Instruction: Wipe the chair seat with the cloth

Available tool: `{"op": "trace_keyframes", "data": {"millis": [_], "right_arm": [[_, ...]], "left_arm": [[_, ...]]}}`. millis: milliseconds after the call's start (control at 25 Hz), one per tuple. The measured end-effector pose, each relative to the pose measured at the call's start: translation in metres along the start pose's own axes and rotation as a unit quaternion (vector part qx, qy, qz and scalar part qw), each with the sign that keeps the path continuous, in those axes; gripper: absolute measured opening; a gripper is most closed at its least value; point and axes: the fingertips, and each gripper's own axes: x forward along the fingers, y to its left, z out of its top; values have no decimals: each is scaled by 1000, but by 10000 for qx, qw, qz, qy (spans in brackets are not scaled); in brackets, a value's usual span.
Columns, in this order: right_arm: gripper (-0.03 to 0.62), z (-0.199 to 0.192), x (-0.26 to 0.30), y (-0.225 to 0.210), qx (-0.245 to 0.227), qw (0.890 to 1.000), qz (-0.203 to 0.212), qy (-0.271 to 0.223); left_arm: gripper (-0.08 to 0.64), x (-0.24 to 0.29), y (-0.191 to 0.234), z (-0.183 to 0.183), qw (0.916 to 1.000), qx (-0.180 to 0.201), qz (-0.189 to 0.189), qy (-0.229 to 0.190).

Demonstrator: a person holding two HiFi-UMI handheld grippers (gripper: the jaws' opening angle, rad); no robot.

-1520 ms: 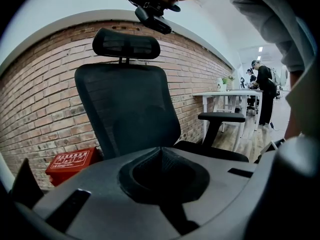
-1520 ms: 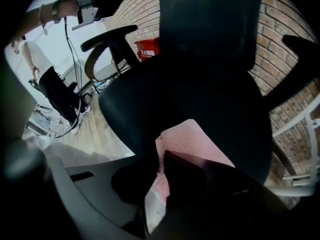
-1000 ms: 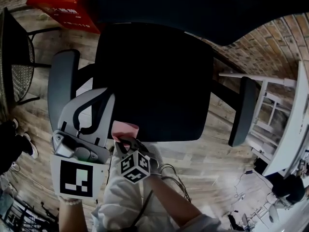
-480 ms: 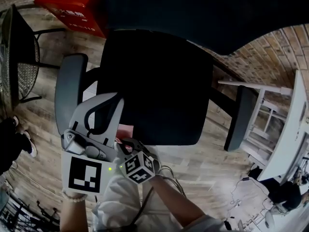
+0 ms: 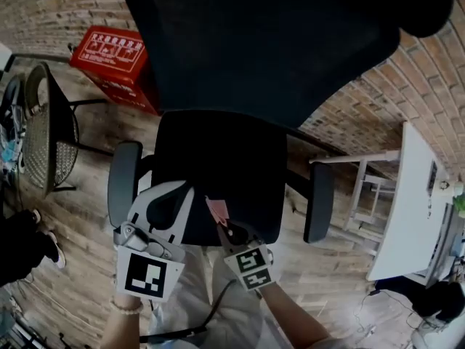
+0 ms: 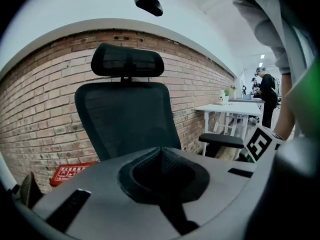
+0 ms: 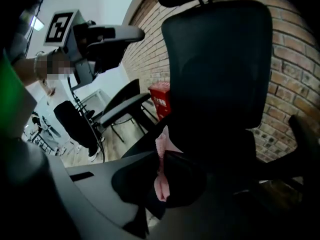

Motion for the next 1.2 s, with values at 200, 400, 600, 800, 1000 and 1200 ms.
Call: {"op": "trace_keyframes", "data": {"millis": [200,400,600,800,1000,1200], "right_arm": [[55,80,-76,-30,-45,9965,-385,-744],[55,146,-146,-45,-219,9879,-746,-1341],[55,190,-215,-43,-492,9775,-1009,-1787],[55,228,-270,-43,-572,9605,-1318,-2381],[55,245,-303,-38,-634,9509,-1428,-2672],[55,254,-316,-36,-614,9483,-1436,-2764]], "left_arm": [[18,-25,6,70,9997,59,110,-227],[18,-50,19,132,9984,252,196,-473],[18,-76,20,184,9963,327,365,-710],[18,-93,20,223,9930,526,448,-957],[18,-107,15,241,9913,701,454,-1019],[18,-115,20,256,9880,602,602,-1285]]}}
